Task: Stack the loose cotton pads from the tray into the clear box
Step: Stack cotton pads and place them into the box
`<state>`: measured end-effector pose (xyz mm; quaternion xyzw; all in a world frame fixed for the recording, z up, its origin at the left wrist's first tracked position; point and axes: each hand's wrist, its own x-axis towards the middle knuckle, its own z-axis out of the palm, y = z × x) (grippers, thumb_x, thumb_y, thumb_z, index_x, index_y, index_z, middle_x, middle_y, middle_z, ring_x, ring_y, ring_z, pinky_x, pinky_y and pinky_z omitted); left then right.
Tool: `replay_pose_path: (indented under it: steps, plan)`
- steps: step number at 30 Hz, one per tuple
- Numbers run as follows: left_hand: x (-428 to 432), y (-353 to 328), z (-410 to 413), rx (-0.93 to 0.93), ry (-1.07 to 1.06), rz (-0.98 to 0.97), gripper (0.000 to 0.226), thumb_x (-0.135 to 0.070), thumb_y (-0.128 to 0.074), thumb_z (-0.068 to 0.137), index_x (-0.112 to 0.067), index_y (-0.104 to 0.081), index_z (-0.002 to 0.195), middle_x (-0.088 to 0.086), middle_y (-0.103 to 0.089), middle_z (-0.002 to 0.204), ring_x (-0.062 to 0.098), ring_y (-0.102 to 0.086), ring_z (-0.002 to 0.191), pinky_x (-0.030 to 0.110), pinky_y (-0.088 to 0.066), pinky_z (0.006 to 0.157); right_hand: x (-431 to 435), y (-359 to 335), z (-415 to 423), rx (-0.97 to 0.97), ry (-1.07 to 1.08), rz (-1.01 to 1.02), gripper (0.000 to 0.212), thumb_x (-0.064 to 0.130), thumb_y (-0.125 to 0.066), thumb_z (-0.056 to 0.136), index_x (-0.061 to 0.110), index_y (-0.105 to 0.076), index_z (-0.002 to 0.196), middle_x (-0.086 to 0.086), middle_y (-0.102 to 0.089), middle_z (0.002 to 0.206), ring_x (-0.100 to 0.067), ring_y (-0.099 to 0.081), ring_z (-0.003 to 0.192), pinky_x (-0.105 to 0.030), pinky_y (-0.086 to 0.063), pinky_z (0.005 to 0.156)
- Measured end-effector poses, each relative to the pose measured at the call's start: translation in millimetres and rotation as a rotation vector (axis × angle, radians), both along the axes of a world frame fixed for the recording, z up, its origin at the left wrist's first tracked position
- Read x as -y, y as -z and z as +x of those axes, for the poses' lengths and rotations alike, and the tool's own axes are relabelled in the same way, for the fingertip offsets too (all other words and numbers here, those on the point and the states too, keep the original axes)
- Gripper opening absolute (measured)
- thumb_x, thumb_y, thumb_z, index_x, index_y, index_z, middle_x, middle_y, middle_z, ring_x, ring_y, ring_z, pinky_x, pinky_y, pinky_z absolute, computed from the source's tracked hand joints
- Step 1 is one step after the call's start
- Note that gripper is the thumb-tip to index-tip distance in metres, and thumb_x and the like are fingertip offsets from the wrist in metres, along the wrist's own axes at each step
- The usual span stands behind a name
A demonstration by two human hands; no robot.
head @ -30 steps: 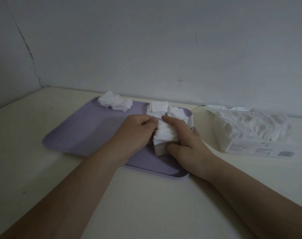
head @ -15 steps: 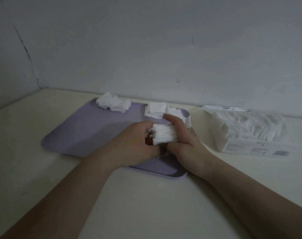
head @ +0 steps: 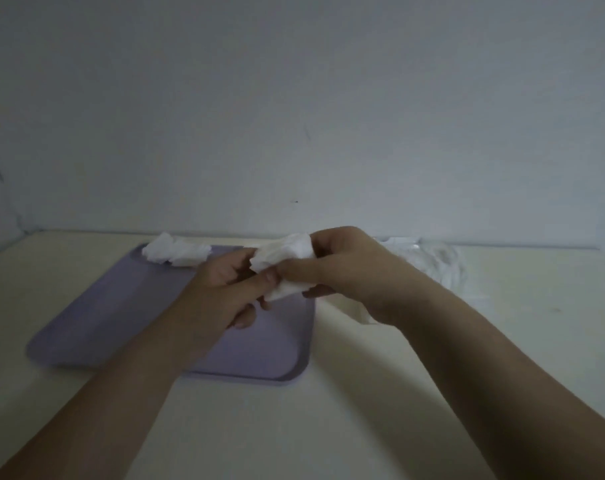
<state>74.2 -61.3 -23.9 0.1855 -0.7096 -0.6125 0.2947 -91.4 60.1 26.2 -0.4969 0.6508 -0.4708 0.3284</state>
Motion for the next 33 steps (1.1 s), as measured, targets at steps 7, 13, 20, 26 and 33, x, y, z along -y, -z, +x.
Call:
replay_pose_path:
  steps: [7,13,20,26,33]
  plan:
    - [-43.5,-21.6,-79.8,0.063,-0.056,-0.089,0.014,-0.017,-0.062,0.102,-0.023,-0.073,0.105,-0.005,-0.076,0.088,0.015,-0.070,0.074,0.028,-0.042,0.053,-46.1,-44.5,-63.2,-0.245,0.220,0.042,0.020,0.023,-0.071,0.087,0.007,-0.070,0.098,-0.010,-0.077,0.097,-0.024,-0.076,0.088,-0.045,-0.065,0.078]
    - [-69.5,-9.0,-126.3,0.216,-0.091,-0.490,0.015,-0.027,-0.074,0.089,-0.035,-0.077,0.102,-0.018,-0.071,0.090,-0.004,-0.064,0.074,0.011,-0.048,0.071,-82.2,-50.6,-115.3,-0.487,0.291,0.488,0.026,0.036,-0.073,0.077,0.012,-0.076,0.087,-0.005,-0.080,0.076,-0.019,-0.078,0.072,-0.041,-0.065,0.079]
    - [-70.6,8.3,-140.5,0.298,0.041,-0.736,0.012,-0.027,-0.073,0.092,-0.031,-0.079,0.102,-0.019,-0.060,0.108,-0.007,-0.055,0.087,0.004,-0.036,0.077,-70.8,-25.4,-132.4,-0.476,0.311,0.614,0.030,0.023,-0.076,0.073,0.006,-0.072,0.096,-0.010,-0.080,0.078,-0.019,-0.079,0.072,-0.040,-0.065,0.079]
    - [-71.8,10.4,-142.7,0.286,0.022,-0.681,0.008,-0.028,-0.075,0.089,-0.030,-0.079,0.097,-0.019,-0.061,0.107,0.001,-0.058,0.079,0.008,-0.042,0.072,-56.7,-16.9,-118.2,-0.706,0.368,0.671,0.024,0.014,-0.080,0.070,0.010,-0.059,0.081,-0.008,-0.066,0.076,-0.029,-0.074,0.081,-0.043,-0.063,0.083]
    - [-71.9,12.4,-141.6,0.216,-0.013,-0.576,0.010,-0.028,-0.081,0.083,-0.027,-0.080,0.092,-0.011,-0.066,0.104,0.013,-0.061,0.075,0.027,-0.052,0.074,-52.6,-22.1,-104.5,-0.764,0.237,0.736,0.021,0.024,-0.077,0.079,0.016,-0.058,0.082,-0.003,-0.066,0.080,-0.022,-0.071,0.079,-0.034,-0.060,0.080]
